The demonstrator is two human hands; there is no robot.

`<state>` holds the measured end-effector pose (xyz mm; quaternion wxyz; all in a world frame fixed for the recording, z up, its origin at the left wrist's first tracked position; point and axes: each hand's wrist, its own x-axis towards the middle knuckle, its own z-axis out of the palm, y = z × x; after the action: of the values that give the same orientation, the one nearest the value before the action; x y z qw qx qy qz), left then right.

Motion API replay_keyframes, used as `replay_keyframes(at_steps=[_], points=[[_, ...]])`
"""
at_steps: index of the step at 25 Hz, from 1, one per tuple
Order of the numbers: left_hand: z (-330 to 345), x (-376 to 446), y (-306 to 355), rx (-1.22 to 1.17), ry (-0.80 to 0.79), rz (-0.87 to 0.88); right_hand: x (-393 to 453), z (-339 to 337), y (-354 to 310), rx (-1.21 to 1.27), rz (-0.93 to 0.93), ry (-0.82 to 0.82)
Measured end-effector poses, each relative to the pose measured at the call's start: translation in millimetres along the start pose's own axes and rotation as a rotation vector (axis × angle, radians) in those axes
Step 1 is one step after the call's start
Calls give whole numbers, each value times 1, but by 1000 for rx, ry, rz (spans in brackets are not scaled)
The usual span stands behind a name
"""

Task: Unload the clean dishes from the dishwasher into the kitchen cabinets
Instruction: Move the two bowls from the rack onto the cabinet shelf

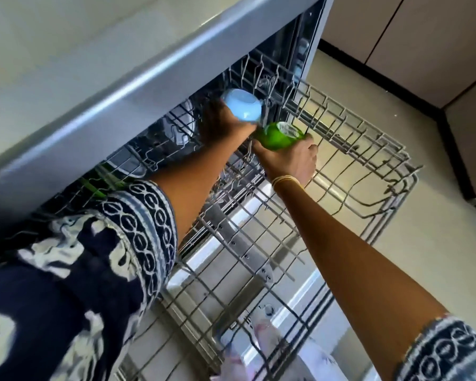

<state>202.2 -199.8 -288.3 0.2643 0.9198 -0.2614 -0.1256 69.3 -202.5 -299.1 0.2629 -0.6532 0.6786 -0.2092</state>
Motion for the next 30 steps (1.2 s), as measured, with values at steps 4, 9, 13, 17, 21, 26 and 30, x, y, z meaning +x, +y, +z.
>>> replay_keyframes(at_steps=[4,9,13,17,21,26,30], points=[[5,6,9,-87,40,-70,0,3,1,4,-13,2],[-17,-23,8,-129,75,-45,-10,-10,6,104,-50,-1],[-65,-70,1,-176,58,10,-44,-42,-4,98,-54,-39],[-112,-154,-22,-244,14,-84,-106,-98,7,20,-58,-115],[-165,-253,-42,-282,-15,-184,-186,-163,20,-28,-109,-213],[-242,-362,-65,-352,48,-285,-280,-234,20,-41,-188,-322],[-307,-440,-107,-406,181,-329,-359,-270,-3,-13,-296,-390]])
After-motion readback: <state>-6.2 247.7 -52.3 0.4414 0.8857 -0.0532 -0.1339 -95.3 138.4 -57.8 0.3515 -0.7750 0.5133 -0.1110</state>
